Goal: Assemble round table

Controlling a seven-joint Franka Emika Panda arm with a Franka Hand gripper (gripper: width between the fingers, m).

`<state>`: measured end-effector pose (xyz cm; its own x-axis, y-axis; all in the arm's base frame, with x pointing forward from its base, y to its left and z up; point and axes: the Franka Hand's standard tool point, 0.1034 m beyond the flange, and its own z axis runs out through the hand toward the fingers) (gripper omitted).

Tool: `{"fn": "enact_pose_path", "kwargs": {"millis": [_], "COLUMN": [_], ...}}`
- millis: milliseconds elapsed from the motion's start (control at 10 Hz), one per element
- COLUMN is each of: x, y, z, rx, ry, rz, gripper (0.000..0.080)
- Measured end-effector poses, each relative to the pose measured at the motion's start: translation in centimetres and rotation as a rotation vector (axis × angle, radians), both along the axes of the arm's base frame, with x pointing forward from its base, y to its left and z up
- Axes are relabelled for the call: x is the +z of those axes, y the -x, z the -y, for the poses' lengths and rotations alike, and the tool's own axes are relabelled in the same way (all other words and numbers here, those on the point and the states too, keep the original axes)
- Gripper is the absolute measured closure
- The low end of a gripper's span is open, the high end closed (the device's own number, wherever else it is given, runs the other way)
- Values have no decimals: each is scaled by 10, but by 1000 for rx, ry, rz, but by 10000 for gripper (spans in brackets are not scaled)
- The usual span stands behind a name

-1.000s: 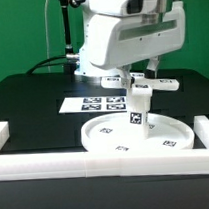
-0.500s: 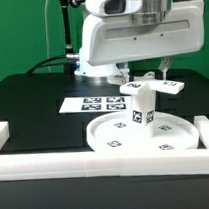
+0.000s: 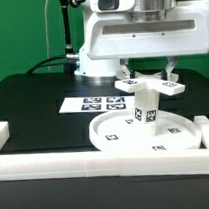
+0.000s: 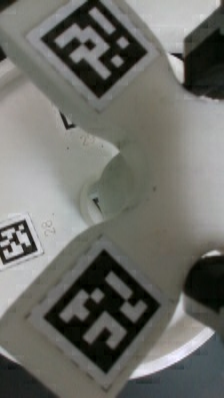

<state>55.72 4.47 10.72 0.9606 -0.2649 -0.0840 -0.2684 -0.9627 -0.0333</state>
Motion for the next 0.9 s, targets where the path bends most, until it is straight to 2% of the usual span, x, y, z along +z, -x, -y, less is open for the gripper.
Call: {"fn": "enact_pose_path", "kwargs": {"millis": [400,600,800,900], "x": [0,-1,3,12], "y": [-3,-3,-2,-3], "z": [1,1,2,4], "rx": [-318,-309,-289,-277], "ry": [8,8,6,2], "rz": [9,9,4,6], "gripper": [360,175,152,152]}}
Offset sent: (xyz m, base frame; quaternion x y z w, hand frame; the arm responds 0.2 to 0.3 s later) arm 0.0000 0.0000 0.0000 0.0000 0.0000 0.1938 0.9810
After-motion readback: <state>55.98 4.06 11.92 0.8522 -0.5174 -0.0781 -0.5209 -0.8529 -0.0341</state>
